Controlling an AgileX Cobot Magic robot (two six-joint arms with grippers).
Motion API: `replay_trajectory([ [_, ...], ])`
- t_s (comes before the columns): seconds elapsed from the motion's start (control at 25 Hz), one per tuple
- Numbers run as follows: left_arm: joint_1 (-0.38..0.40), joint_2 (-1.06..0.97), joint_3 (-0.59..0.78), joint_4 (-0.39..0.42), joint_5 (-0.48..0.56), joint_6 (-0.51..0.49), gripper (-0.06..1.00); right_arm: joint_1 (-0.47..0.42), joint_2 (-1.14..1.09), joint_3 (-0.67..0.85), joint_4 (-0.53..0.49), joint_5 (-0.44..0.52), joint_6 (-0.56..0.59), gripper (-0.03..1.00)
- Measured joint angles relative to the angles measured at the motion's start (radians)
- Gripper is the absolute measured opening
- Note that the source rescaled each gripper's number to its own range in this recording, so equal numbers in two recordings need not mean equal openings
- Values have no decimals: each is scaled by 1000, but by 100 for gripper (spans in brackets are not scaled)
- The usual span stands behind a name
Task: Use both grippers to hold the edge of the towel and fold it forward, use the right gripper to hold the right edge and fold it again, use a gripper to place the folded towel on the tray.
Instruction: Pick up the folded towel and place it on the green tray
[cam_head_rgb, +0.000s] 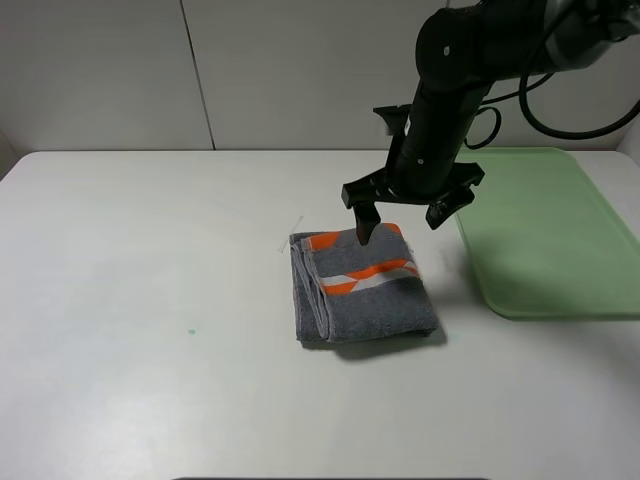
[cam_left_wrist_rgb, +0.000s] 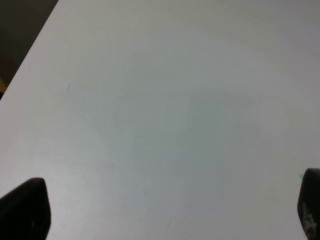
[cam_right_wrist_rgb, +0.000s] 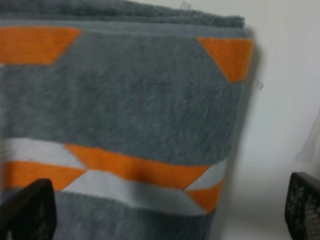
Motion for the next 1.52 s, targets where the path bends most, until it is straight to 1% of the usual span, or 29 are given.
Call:
replay_trajectory([
  [0.4,0,0,0,0,0,0,100,-34,103,0,15,-67,-39,100],
  [0.72,0,0,0,0,0,0,100,-34,173,0,99,-93,-92,100],
  [1.16,0,0,0,0,0,0,100,-34,209,0,128,-106,-115,100],
  [1.4,0,0,0,0,0,0,100,-34,211,-2,128,-106,-118,100],
  [1.44,0,0,0,0,0,0,100,-34,211,-2,131,-106,-119,96],
  [1.52,0,0,0,0,0,0,100,-34,213,-2,147,-106,-119,80],
])
